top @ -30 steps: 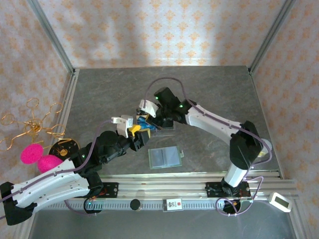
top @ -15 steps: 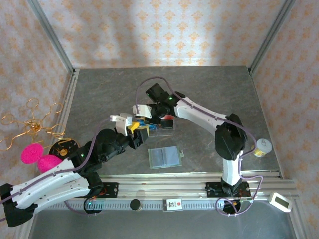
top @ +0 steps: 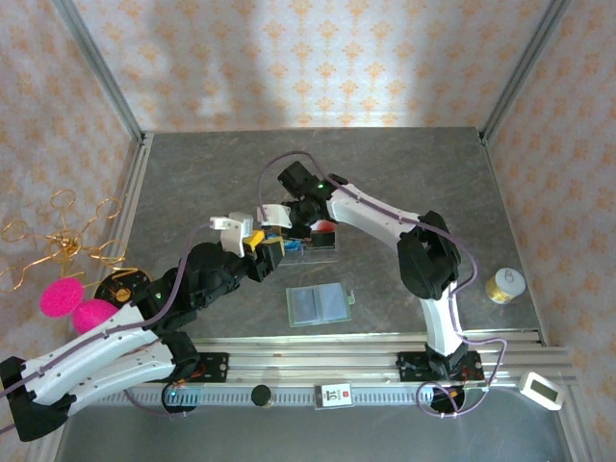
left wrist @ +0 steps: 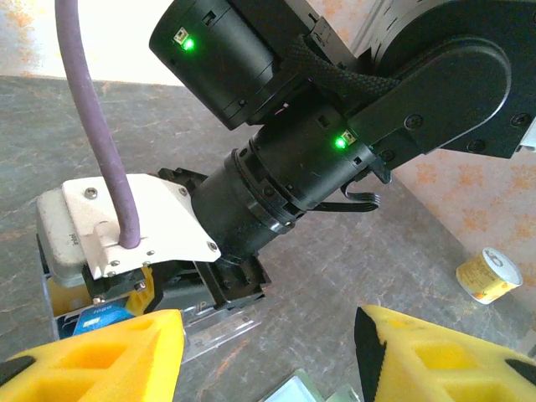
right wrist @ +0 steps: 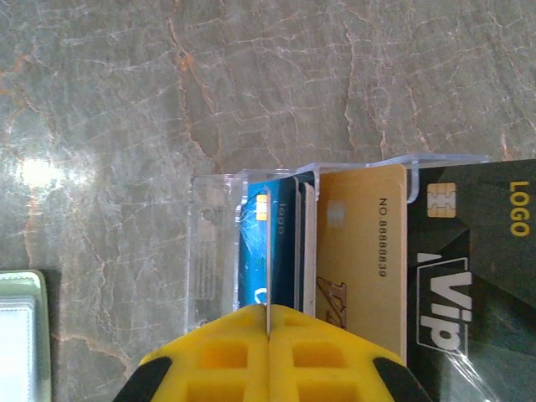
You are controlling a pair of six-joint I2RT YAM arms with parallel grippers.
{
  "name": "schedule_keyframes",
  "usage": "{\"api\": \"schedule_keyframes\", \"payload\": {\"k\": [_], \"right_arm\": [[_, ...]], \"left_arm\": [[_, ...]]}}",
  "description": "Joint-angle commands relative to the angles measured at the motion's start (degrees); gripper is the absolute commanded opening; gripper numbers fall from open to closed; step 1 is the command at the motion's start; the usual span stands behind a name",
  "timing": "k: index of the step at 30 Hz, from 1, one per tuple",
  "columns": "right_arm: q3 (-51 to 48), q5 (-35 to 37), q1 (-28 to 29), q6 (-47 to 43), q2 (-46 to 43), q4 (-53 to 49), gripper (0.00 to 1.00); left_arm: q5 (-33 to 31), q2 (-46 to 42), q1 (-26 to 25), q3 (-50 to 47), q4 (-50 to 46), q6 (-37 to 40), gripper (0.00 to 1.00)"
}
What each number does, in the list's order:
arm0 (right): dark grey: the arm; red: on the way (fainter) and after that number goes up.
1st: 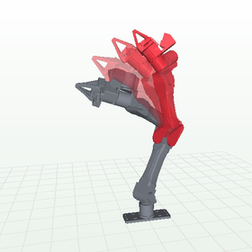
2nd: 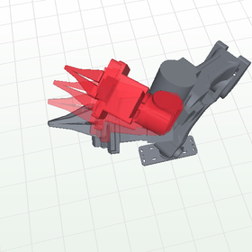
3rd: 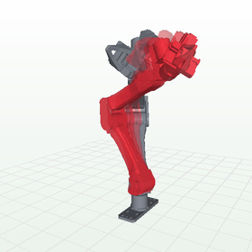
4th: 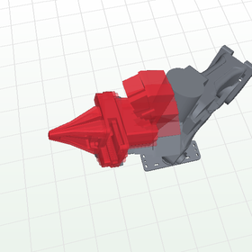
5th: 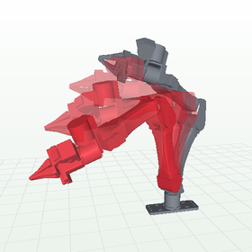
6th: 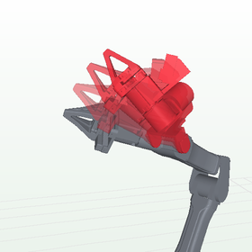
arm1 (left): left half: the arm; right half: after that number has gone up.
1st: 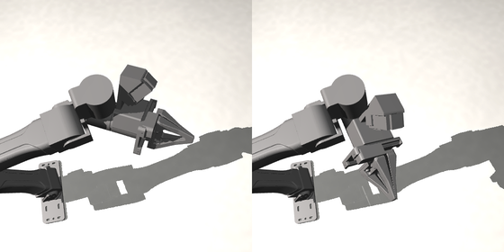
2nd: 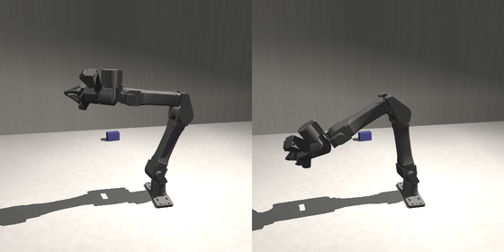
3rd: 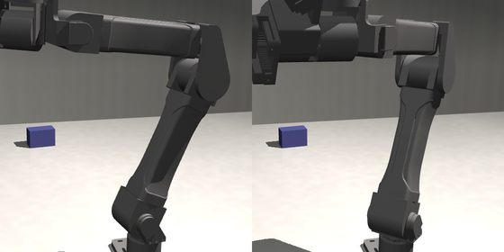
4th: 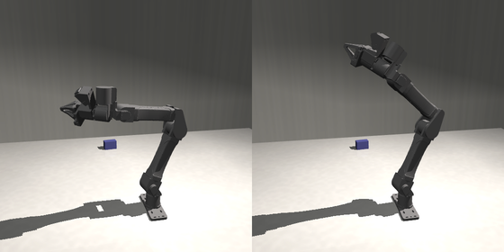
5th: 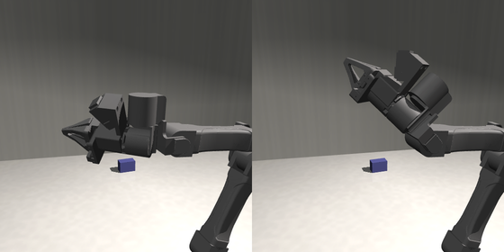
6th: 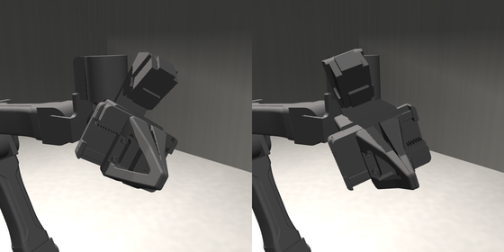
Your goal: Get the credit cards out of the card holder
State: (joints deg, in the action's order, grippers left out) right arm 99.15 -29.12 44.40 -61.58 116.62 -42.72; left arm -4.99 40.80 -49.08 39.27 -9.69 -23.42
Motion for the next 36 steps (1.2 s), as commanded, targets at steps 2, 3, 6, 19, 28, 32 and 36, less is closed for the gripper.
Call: {"api": "schedule_keyframes", "payload": {"k": [2,3,6,19,28,32,36], "right_arm": [[2.36,3.17,-0.19,1.35,1.46,-0.55,0.0],[2.36,3.81,-0.19,1.78,1.57,-0.21,0.0],[2.85,4.99,-0.19,2.55,2.39,-0.11,0.0],[4.78,4.89,0.15,4.09,5.81,-1.79,0.0],[6.49,3.34,0.86,4.5,7.0,-2.14,0.34],[6.72,3.1,1.21,5.41,7.04,-1.28,0.39],[8.01,3.44,1.32,6.63,8.32,-1.29,0.36]], "left_arm": [[-0.38,-0.21,0.65,1.87,-0.7,1.49,0.57],[-0.3,-0.19,0.73,1.77,-0.68,1.54,0.57],[0.06,-0.19,0.86,1.42,-0.32,1.52,0.57],[0.82,-0.1,1.18,0.8,0.96,1.1,0.57],[1.33,-0.46,1.22,0.31,0.99,0.76,0.57],[1.41,-0.8,1.36,-0.18,1.14,0.67,0.57],[1.23,-1.62,1.42,-1.37,1.94,0.57,0.57]]}}
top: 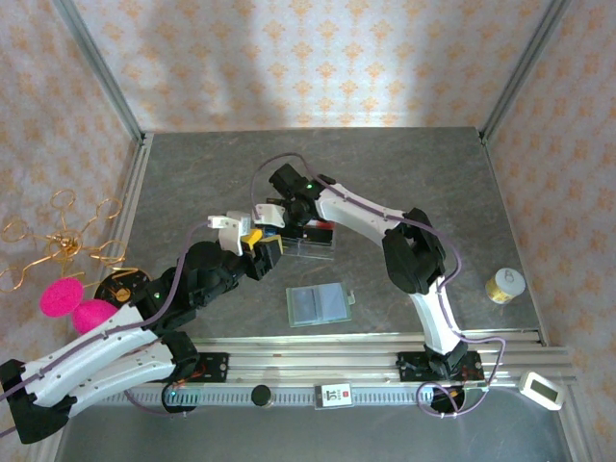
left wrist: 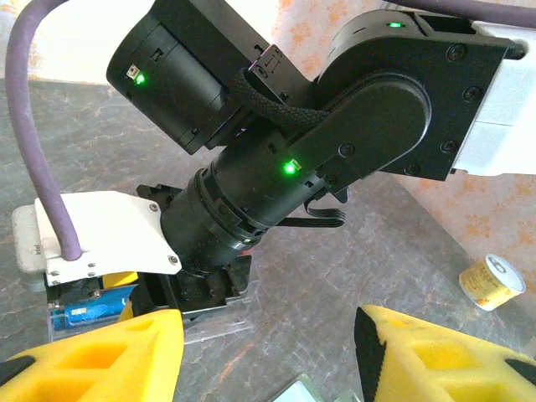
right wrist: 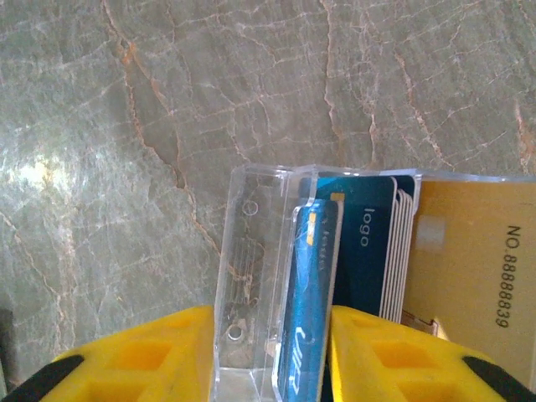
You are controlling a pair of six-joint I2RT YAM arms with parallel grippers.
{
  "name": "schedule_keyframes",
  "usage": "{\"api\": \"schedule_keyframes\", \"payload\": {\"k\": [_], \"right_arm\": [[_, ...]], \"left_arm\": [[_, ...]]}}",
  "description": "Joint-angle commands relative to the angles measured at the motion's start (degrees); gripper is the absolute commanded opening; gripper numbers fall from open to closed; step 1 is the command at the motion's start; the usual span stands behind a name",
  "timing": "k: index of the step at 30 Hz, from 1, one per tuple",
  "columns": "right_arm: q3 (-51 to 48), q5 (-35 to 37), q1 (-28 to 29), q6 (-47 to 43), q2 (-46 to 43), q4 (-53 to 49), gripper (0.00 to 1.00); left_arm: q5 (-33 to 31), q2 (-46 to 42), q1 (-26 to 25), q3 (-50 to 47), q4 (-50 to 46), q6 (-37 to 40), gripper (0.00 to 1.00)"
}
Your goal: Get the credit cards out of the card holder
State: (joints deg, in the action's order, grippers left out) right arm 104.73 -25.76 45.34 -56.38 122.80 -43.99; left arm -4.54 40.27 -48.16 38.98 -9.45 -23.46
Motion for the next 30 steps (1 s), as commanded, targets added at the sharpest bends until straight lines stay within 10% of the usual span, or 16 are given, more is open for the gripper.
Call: {"api": "schedule_keyframes", "payload": {"k": [1,15,24,30], "right_arm": [[2.86,0.41,0.43,1.81,2.47,-0.04,0.36],[0.13,-2.6,0.54,13.03,-7.13,9.76,0.53],[-25.75,0.41,0.65,42.89,-24.96,38.74,0.52],[-44.42,13.65,5.97,61.58,-38.48,44.55,0.52]], "left_arm": [[0.85,-1.32,0.52,-1.28,1.85,0.61,0.57],[3.1,-2.01,0.6,-3.71,7.12,0.12,0.65],[3.89,-3.4,0.61,-4.91,10.23,-1.83,0.99],[5.19,-5.02,0.57,-9.04,15.39,-6.54,0.99]]}}
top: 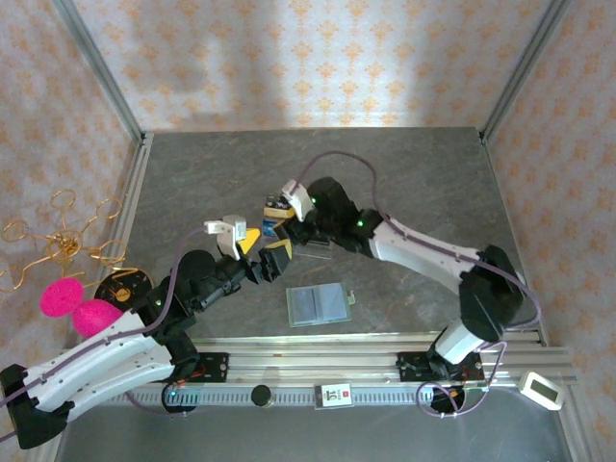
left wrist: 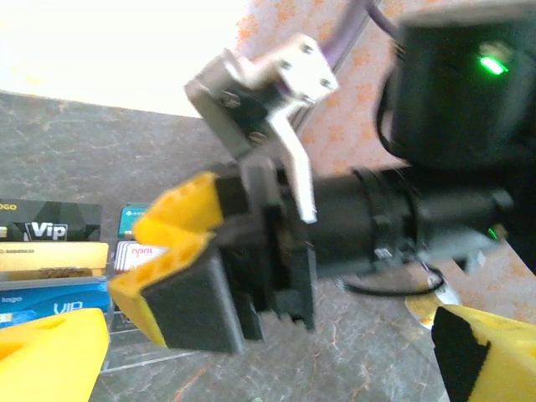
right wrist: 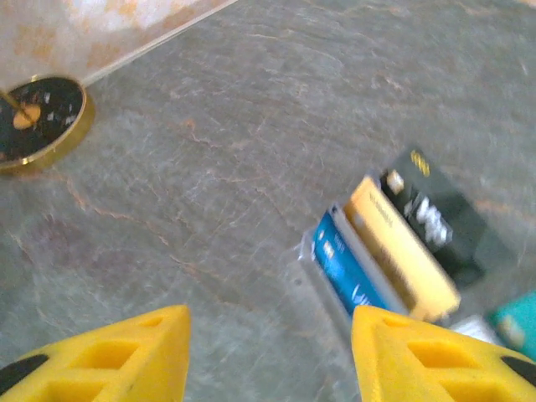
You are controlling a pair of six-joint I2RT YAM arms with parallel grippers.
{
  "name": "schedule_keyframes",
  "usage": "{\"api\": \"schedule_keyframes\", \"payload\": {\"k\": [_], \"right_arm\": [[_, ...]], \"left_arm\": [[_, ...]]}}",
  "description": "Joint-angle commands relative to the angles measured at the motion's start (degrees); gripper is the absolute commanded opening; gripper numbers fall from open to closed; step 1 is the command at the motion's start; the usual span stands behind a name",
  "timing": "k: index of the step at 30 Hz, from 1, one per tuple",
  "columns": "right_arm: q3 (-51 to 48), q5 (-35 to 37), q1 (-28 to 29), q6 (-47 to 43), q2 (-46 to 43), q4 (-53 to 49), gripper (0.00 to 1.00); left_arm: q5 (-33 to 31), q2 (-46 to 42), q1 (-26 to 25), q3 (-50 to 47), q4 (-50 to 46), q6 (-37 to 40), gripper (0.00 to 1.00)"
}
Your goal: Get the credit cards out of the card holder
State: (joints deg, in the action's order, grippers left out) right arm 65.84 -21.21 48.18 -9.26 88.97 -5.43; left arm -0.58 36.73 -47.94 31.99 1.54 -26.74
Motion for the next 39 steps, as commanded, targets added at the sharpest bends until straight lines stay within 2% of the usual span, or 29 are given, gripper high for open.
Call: {"api": "schedule_keyframes", "payload": {"k": [1,5,6,9,11,14,18,21,25,28,32,35,38,39], "right_arm": [[-7.4,10.67,4.43,15.79,-5.91,4.82,0.52],[-14.75,19.23,9.99,22.18,-8.72,-0.78,0.52],[-15.99,20.58,11.17,23.45,-8.27,-1.73,0.52],[-18.32,23.12,14.69,26.44,-5.57,-2.4,0.52],[-18.31,24.94,16.9,27.58,-3.14,-2.25,0.51],[-17.29,28.2,19.38,28.74,0.22,-2.95,0.52],[-17.09,30.32,21.05,29.78,3.58,-3.66,0.51],[-16.77,31.05,22.02,30.26,5.67,-4.67,0.51],[-16.28,31.08,23.33,30.31,8.56,-5.1,0.48],[-16.09,31.47,23.93,31.09,10.4,-5.52,0.34],[-18.48,32.71,23.98,33.41,7.62,-2.44,0.08],[-20.2,34.52,24.0,35.6,4.77,-0.14,0.01],[-23.12,34.95,24.0,38.0,0.96,4.11,0.0],[-24.23,34.5,23.98,38.85,-0.29,5.48,0.0]], "left_arm": [[1.41,-2.04,0.39,-3.07,5.4,-4.52,0.99],[7.49,-4.2,0.44,-6.91,10.87,-6.53,0.99],[8.67,-4.0,0.48,-7.03,11.29,-8.74,0.99],[11.52,-3.0,0.55,-6.87,11.48,-9.06,0.99],[9.95,-2.81,0.52,-6.98,9.7,-9.19,0.97],[5.7,-2.4,0.5,-6.84,4.73,-8.98,0.78],[-0.19,-1.41,0.56,-6.87,-0.93,-10.16,0.67],[-1.87,-1.0,0.55,-7.3,-2.07,-10.79,0.57],[-4.45,-0.44,0.56,-7.27,-4.9,-11.06,0.49],[-4.96,-0.29,0.52,-7.96,-5.93,-11.33,0.43],[-3.55,0.43,0.55,-9.71,-5.75,-11.56,0.29],[-1.45,2.1,0.57,-11.01,-4.58,-11.49,0.17],[1.61,4.72,0.44,-12.88,-1.61,-11.87,0.0],[2.96,5.85,0.35,-13.74,-0.14,-12.23,0.0]]}}
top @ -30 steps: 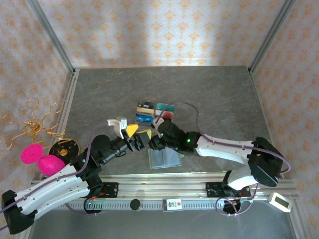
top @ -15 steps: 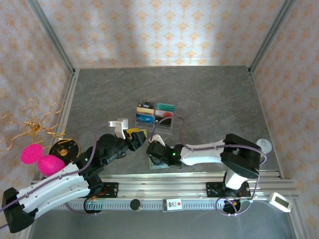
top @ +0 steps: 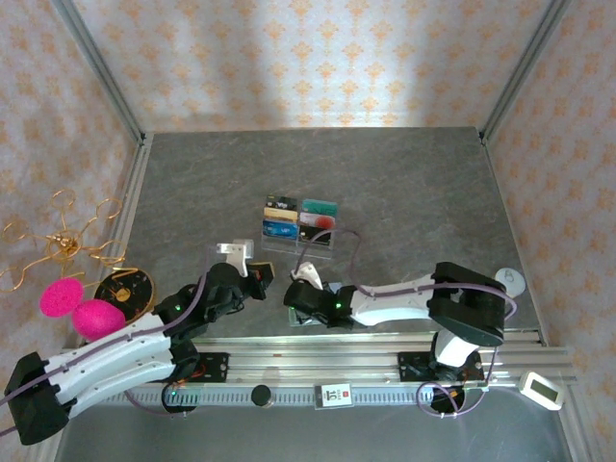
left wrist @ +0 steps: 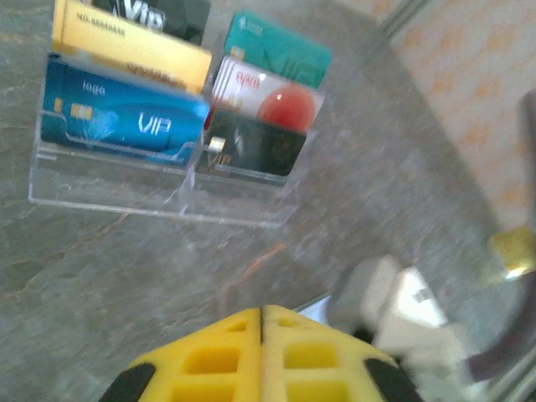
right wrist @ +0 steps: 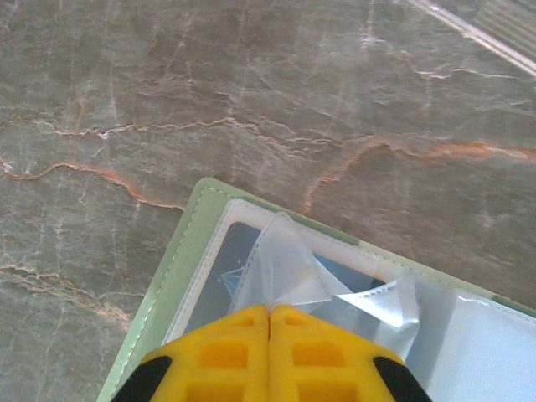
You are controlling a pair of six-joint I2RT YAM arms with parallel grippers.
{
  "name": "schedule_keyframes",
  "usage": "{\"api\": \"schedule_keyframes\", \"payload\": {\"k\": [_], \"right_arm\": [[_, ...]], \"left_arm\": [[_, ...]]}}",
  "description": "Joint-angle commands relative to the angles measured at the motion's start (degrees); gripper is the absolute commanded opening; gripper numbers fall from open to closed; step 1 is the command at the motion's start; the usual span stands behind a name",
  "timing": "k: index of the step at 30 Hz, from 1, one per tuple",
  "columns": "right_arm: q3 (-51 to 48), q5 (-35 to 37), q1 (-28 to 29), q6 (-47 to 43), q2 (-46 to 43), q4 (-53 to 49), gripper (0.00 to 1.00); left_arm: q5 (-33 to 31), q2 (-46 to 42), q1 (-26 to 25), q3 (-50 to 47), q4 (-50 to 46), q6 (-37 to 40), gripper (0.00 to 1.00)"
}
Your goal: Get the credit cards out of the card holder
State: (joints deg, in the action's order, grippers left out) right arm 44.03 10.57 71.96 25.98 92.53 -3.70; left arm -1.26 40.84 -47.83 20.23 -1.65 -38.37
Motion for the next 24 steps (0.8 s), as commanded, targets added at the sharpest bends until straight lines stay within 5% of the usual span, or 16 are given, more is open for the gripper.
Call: {"api": "schedule_keyframes", "payload": {"k": [1,15,20,24], "right_arm": [[-3.36,2.53,0.19,4.28,-4.83,4.92,0.0],[-10.83,-0.03,0.2,10.14,-11.23,15.61,0.08],[-12.44,3.57,0.19,13.06,-15.83,14.46,0.35],[-15.65,8.89,0.21,15.12,-24.44,11.13,0.4]], "left_arm": [[4.73,2.82,0.16,-2.59,4.47,-1.02,0.0],[12.51,24.58,-6.28,-2.94,18.83,-1.87,0.0],[15.28,30.79,-6.99,-1.75,21.36,-2.15,0.0],[16.56,32.58,-7.53,0.29,21.81,-2.32,0.0]]}}
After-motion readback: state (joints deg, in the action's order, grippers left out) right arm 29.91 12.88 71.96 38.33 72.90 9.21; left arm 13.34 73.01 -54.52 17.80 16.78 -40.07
